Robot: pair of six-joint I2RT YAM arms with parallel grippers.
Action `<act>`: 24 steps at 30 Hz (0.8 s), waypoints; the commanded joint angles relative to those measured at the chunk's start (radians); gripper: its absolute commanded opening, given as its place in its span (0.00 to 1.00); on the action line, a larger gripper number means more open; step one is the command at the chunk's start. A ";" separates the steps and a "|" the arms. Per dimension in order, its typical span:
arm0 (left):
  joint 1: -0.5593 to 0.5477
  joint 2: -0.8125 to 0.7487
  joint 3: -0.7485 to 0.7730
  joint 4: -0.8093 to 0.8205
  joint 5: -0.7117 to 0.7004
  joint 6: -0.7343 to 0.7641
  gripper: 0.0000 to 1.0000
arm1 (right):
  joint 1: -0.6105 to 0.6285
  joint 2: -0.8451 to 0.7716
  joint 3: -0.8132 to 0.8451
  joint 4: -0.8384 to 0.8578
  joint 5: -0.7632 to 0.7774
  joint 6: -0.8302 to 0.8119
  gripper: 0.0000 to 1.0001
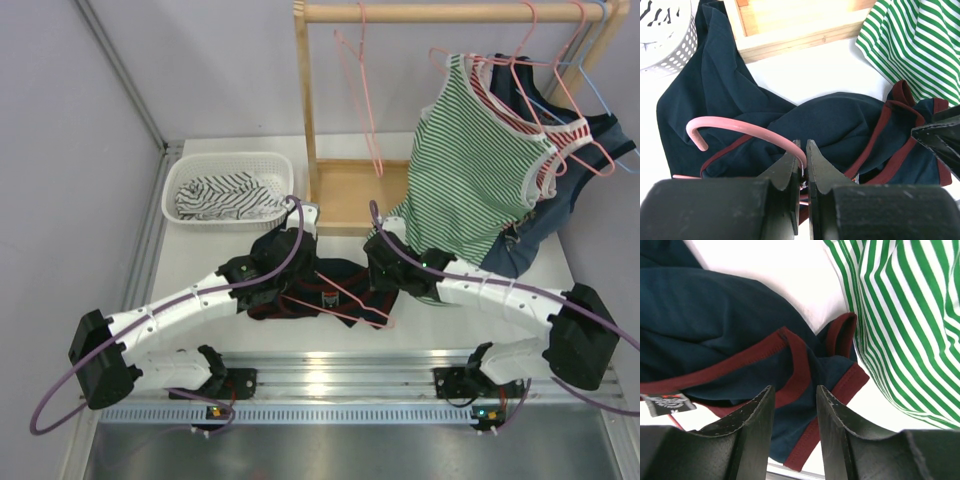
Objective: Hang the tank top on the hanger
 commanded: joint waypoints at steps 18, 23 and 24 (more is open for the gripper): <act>-0.004 -0.032 0.008 0.063 -0.078 -0.007 0.00 | -0.003 -0.004 -0.003 0.002 0.033 -0.005 0.00; 0.002 -0.035 0.016 0.046 -0.138 -0.032 0.00 | -0.003 -0.055 -0.040 -0.010 0.035 0.004 0.00; 0.007 -0.035 0.017 0.044 -0.155 -0.038 0.00 | -0.002 -0.077 -0.047 -0.010 0.032 0.009 0.00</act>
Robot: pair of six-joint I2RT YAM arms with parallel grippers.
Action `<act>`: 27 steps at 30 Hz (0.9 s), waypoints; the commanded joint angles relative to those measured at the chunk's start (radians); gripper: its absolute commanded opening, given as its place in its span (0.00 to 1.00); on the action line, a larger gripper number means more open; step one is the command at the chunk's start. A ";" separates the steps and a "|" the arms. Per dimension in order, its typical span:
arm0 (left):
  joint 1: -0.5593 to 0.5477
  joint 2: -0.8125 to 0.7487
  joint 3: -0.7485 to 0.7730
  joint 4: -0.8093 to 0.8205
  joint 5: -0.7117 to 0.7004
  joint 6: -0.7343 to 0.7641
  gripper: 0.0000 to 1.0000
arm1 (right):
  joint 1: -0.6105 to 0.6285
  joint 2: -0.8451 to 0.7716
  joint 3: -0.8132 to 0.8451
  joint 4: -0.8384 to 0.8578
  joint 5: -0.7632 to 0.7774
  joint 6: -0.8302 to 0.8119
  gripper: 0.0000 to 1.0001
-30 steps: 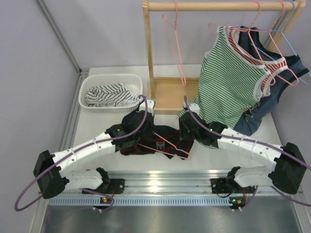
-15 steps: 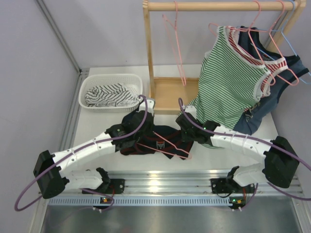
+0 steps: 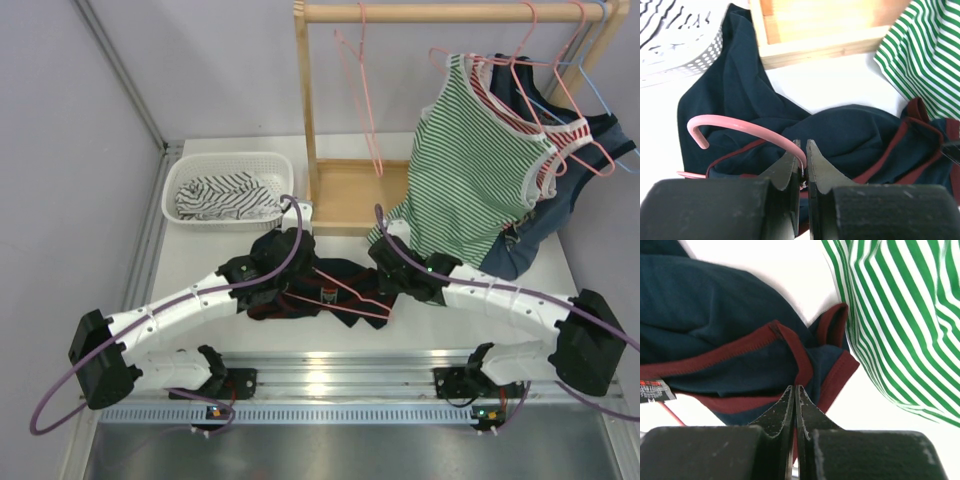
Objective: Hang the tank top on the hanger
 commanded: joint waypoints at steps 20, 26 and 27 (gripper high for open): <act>0.046 0.047 0.092 -0.032 -0.220 -0.114 0.00 | 0.040 -0.218 -0.090 -0.050 0.032 0.047 0.00; 0.055 0.079 0.102 -0.057 -0.227 -0.111 0.00 | 0.046 -0.247 -0.064 -0.085 0.060 0.056 0.00; 0.055 0.081 0.100 -0.055 -0.224 -0.111 0.00 | 0.044 -0.251 -0.057 -0.092 0.063 0.055 0.00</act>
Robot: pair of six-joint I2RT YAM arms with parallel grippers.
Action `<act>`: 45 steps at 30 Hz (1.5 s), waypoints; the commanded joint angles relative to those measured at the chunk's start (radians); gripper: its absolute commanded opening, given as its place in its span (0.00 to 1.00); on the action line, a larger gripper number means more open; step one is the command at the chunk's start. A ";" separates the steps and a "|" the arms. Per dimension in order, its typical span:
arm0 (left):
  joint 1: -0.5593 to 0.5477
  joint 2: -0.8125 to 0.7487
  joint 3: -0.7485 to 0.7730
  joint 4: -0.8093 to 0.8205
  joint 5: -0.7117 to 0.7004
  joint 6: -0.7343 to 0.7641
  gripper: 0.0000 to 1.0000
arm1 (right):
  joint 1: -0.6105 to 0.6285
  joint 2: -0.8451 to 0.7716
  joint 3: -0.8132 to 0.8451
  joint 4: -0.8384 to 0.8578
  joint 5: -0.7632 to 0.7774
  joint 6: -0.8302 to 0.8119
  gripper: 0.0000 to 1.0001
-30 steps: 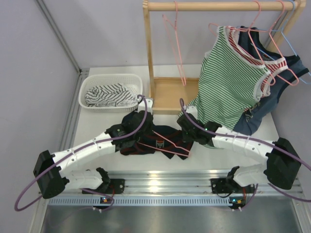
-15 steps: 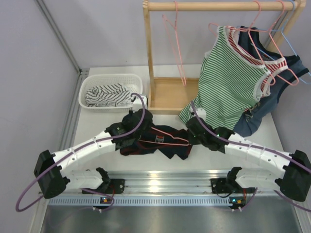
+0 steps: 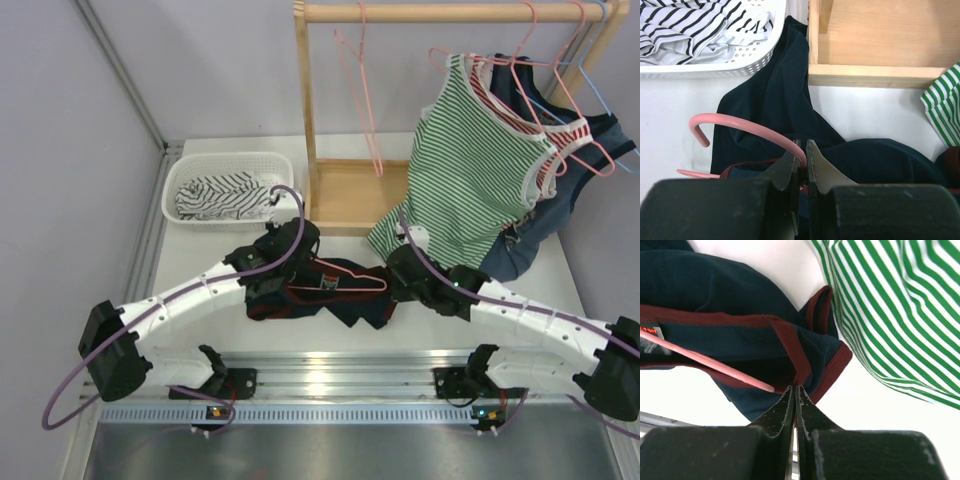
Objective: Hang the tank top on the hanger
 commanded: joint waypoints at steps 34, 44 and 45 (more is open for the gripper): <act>-0.055 0.081 0.146 0.005 0.045 -0.003 0.00 | 0.115 0.140 0.312 -0.030 0.029 -0.053 0.00; -0.089 0.127 0.163 0.005 0.037 -0.020 0.00 | 0.126 0.150 0.320 -0.026 0.037 -0.055 0.00; -0.089 0.132 0.158 0.005 0.036 -0.023 0.00 | 0.127 0.153 0.321 -0.036 0.045 -0.051 0.00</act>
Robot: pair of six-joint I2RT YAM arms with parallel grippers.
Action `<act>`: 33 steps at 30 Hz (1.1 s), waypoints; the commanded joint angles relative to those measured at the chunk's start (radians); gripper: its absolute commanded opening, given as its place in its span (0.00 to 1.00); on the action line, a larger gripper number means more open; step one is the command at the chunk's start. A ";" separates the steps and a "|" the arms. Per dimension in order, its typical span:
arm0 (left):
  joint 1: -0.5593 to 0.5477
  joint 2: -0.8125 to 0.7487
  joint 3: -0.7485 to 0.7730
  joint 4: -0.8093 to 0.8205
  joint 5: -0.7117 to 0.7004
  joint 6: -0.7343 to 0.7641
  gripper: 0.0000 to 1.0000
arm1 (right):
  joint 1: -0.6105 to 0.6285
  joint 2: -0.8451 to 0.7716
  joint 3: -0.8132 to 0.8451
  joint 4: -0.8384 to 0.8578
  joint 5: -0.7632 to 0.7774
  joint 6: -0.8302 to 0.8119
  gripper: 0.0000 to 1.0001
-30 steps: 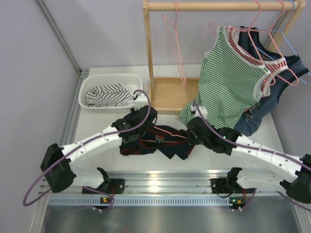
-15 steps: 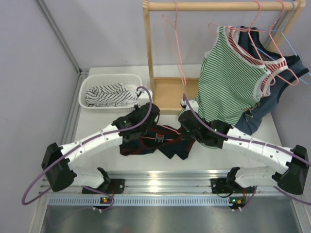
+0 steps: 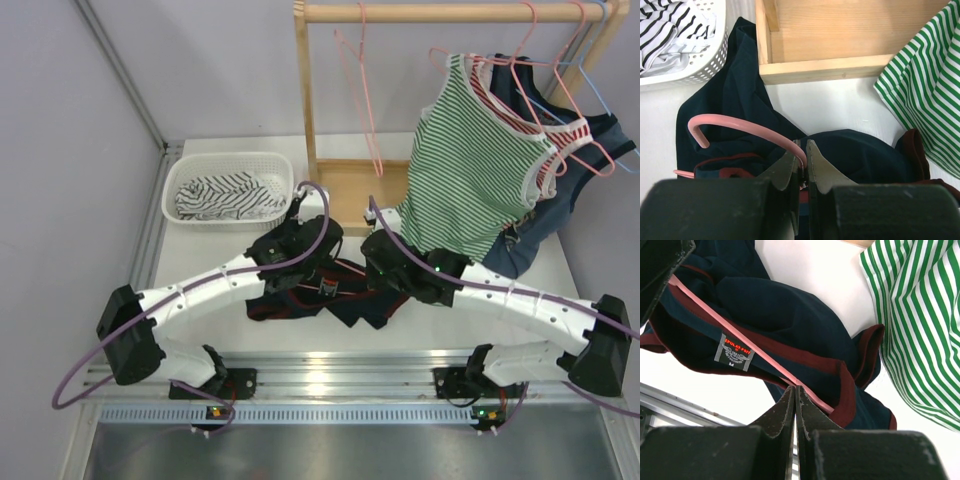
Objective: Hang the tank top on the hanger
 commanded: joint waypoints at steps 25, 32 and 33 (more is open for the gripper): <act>-0.009 0.058 0.016 -0.014 -0.008 -0.047 0.00 | 0.017 0.010 -0.038 -0.055 0.062 0.042 0.29; -0.023 0.064 0.039 -0.007 -0.003 -0.044 0.00 | 0.017 0.038 -0.022 -0.071 0.071 0.040 0.27; -0.024 0.065 0.042 -0.010 -0.003 -0.044 0.00 | 0.017 0.036 -0.024 -0.063 0.069 0.038 0.27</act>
